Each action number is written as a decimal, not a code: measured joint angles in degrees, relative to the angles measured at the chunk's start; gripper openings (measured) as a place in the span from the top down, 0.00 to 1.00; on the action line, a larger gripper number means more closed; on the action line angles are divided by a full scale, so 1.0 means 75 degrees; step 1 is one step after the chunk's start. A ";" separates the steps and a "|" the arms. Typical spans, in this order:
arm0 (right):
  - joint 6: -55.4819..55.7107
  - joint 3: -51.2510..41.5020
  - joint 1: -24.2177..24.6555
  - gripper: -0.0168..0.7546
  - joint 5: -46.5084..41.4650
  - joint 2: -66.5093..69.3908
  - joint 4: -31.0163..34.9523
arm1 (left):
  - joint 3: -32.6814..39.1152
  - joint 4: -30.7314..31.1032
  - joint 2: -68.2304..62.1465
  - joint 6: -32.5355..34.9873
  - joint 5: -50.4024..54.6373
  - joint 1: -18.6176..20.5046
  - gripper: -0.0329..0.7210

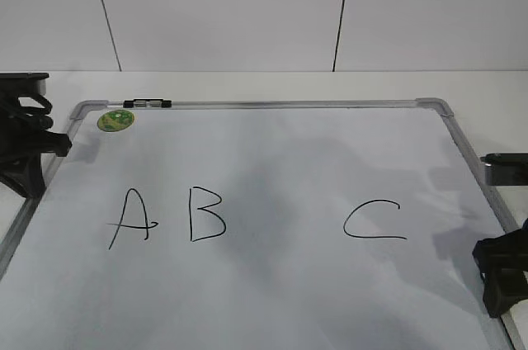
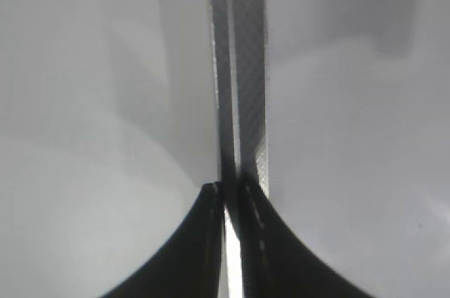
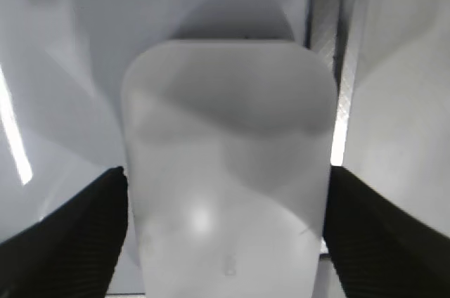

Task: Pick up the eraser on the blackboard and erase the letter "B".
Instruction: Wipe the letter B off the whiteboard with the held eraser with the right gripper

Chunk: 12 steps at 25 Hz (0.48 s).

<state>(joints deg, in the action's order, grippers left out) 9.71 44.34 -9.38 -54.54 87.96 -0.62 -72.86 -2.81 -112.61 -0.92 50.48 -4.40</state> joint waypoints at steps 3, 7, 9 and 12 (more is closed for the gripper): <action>0.0000 0.0000 0.0000 0.13 0.0000 0.0101 0.0083 | 0.0000 0.0000 0.0000 0.0000 0.0000 0.0000 0.91; 0.0000 0.0000 0.0000 0.16 -0.0127 0.0118 0.0083 | 0.0000 0.0000 0.0000 0.0000 0.0000 0.0000 0.91; 0.0000 0.0000 0.0000 0.21 -0.0271 0.0118 0.0083 | 0.0000 0.0000 0.0000 0.0000 0.0000 0.0000 0.91; 0.0000 0.0000 0.0012 0.25 -0.0362 0.0118 0.0083 | -0.0013 0.0000 0.0000 0.0000 0.0009 0.0000 0.91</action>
<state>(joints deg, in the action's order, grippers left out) 9.71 44.34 -9.30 -57.25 88.84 0.00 -72.95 -2.81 -112.61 -0.92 50.55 -4.40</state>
